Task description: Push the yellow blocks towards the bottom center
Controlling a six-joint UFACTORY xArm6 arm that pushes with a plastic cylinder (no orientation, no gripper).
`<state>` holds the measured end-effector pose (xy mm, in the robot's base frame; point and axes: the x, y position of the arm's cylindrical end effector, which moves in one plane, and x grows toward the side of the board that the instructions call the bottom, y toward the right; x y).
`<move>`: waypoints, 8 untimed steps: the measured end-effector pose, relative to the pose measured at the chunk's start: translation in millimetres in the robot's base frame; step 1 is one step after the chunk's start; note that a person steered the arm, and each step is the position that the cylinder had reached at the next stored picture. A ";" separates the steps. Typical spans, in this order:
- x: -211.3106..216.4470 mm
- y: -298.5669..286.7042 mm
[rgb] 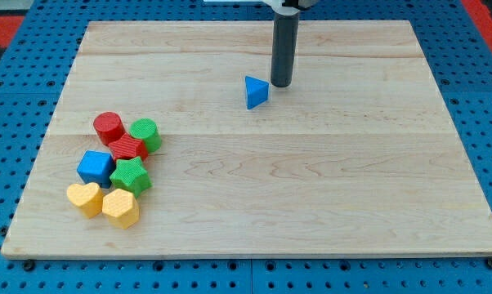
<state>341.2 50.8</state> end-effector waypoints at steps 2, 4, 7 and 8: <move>-14.0 -61.0; -19.9 -209.5; 35.0 -355.7; 52.4 -355.8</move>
<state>393.6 -305.0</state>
